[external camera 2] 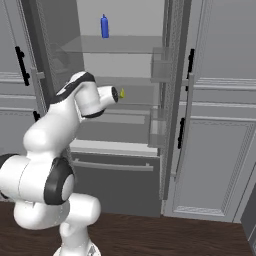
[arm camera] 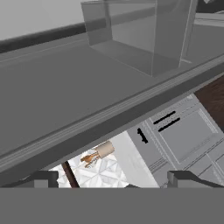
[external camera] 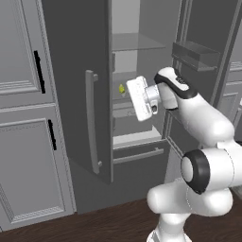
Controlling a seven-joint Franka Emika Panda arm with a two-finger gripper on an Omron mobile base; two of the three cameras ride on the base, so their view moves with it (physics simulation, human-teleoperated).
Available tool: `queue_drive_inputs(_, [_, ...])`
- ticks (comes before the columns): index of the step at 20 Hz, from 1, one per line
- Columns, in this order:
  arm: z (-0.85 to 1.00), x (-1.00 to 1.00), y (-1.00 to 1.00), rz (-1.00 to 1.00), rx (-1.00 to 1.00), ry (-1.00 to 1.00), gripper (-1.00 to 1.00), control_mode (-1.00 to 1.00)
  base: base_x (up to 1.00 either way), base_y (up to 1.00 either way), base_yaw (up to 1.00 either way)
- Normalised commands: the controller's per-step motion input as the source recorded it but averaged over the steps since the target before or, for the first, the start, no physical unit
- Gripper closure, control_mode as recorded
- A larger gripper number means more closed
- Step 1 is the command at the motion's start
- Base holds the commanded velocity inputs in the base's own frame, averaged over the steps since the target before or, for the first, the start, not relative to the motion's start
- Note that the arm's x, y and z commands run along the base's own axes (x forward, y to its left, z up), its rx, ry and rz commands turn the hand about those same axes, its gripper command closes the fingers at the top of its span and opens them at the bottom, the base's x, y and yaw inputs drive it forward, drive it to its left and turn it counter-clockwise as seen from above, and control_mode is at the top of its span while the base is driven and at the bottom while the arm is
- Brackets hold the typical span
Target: Grab a lemon wedge from the fridge and one ice cube from the ice bowl, and put them in the glass of lemonade.
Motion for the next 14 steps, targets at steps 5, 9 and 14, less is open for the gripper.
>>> queue_drive_inputs(5, [0.06, -0.24, -0.16, 0.33, 0.07, 0.12, -1.00, -1.00, 0.00, 0.00, 0.00])
queue_drive_inputs(9, [0.11, 0.22, -0.10, 0.29, 0.03, 0.15, -1.00, -1.00, 0.00, 0.00, 0.00])
queue_drive_inputs(14, [0.00, 0.95, 0.10, 0.07, 0.00, 0.13, -1.00, -1.00, 0.00, 0.00, 0.00])
